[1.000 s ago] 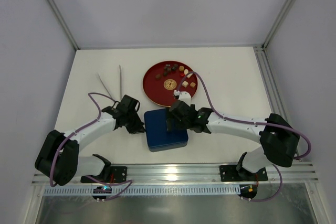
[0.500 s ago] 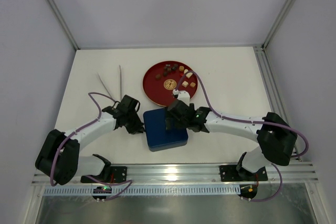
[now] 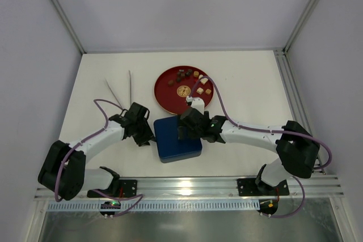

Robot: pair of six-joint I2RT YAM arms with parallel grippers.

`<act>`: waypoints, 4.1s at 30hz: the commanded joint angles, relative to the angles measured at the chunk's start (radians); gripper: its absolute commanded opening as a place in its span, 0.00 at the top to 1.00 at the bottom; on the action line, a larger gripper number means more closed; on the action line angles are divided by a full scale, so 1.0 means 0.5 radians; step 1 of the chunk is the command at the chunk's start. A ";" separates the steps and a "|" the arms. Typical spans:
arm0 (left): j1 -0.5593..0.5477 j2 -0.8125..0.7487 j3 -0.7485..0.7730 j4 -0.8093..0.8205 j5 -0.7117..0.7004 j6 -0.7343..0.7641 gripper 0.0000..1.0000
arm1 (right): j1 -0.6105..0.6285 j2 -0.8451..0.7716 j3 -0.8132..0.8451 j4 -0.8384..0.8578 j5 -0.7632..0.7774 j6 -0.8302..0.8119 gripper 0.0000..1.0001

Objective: Pack the chocolate

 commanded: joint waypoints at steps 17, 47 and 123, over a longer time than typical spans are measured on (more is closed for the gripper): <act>0.128 -0.219 0.099 -0.045 0.066 0.106 0.50 | 0.042 0.106 -0.010 0.077 -0.085 0.036 0.07; 0.189 -0.229 -0.033 -0.055 0.145 0.182 0.53 | 0.036 0.142 -0.003 0.062 -0.073 0.036 0.07; 0.189 0.207 -0.211 -0.048 0.069 0.109 0.63 | -0.323 -0.643 -1.181 0.390 -0.533 0.266 0.32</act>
